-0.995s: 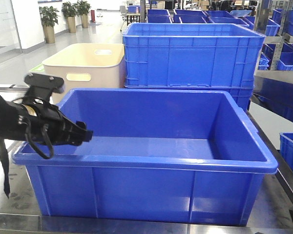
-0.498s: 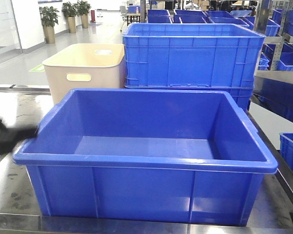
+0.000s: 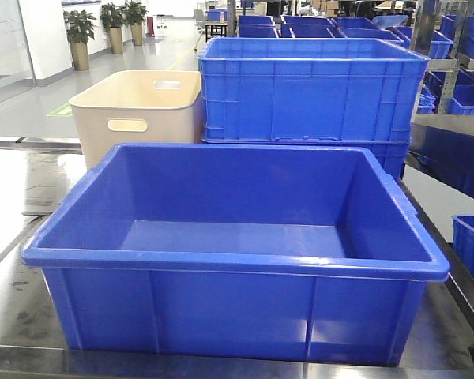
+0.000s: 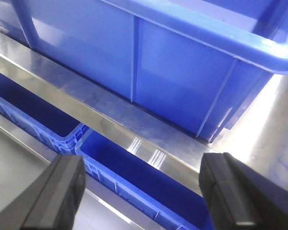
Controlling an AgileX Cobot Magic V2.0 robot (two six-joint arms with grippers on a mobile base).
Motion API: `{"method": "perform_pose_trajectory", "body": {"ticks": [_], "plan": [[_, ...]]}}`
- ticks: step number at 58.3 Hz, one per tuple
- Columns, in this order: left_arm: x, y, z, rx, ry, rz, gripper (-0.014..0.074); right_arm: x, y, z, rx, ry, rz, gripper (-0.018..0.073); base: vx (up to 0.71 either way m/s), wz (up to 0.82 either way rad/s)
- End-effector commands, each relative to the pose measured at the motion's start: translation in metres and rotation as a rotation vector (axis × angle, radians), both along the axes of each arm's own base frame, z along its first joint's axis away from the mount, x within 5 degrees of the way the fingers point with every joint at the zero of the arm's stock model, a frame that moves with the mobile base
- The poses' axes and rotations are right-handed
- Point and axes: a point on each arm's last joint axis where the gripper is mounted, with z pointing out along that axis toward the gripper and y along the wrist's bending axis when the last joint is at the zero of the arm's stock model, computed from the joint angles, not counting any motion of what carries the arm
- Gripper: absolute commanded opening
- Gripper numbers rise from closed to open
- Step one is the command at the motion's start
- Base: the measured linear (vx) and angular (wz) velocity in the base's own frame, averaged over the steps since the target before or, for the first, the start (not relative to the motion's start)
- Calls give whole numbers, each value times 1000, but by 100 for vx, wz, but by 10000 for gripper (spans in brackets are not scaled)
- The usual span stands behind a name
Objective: Pick red and yellow blocks into blue bin
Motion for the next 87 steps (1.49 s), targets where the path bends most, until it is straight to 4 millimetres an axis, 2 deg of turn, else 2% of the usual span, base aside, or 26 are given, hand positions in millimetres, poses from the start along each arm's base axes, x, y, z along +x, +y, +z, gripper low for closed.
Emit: {"method": "perform_pose_trajectory", "body": {"ticks": [1,7,14,32,40,87], "plan": [[-1,0,5,-56,-92,7,554,2,0,15,37,-84,-11,528,0,0],[-1,0,0,-61,-103,14,530,1,0,14,31,-69,-9,482,0,0],[1,0,-2,-64,-111,18,448,0,0,13,28,-61,-9,370,0,0],[2,0,-4,-70,-121,23,94,0,0,12,34,-52,-6,-15,0,0],[1,0,-6,-68,-99,22,-8,0,-1,12,23,-49,-7,-15,0,0],[-1,1,-5,-47,-113,17,-6,0,-1,12,23,-49,-7,-10,0,0]]}}
